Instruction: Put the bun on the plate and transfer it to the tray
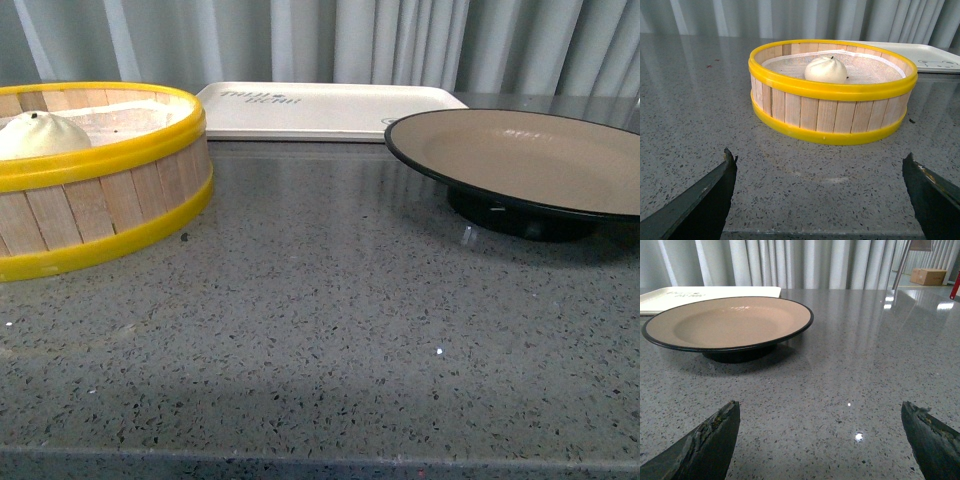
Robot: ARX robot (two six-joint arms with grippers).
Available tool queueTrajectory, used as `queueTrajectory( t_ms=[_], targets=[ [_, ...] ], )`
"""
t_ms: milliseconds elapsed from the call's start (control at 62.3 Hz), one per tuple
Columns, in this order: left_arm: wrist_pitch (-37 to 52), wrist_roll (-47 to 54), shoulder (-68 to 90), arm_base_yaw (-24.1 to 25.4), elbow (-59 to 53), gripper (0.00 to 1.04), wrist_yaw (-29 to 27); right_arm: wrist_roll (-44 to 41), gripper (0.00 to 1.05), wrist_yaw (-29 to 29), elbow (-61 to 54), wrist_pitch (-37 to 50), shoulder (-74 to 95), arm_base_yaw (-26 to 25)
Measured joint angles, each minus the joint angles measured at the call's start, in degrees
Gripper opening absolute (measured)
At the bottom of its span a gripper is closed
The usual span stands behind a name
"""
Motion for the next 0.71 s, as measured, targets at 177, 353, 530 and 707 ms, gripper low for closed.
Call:
queueTrajectory(
  t_ms=[177, 353, 530, 707],
  targets=[
    [0.0, 0.0, 0.0, 0.0, 0.0, 0.98, 0.0, 0.0, 0.96, 0.0, 0.0, 0.0, 0.0, 0.0],
    [-16.3, -1.8, 11.6, 0.5, 7.0, 0.98, -1.6, 0.0, 0.96, 0.0, 0.0, 0.0, 0.0, 0.0],
    [-13.8, -1.9, 19.6, 5.5, 13.1, 0.98, 3.0, 0.0, 0.96, 0.0, 0.0, 0.0, 0.0, 0.0],
    [-5.4, -1.6, 29.2, 7.8, 23.3, 0.98, 2.9, 0.0, 0.96, 0.0, 0.0, 0.0, 0.0, 0.0]
  ],
)
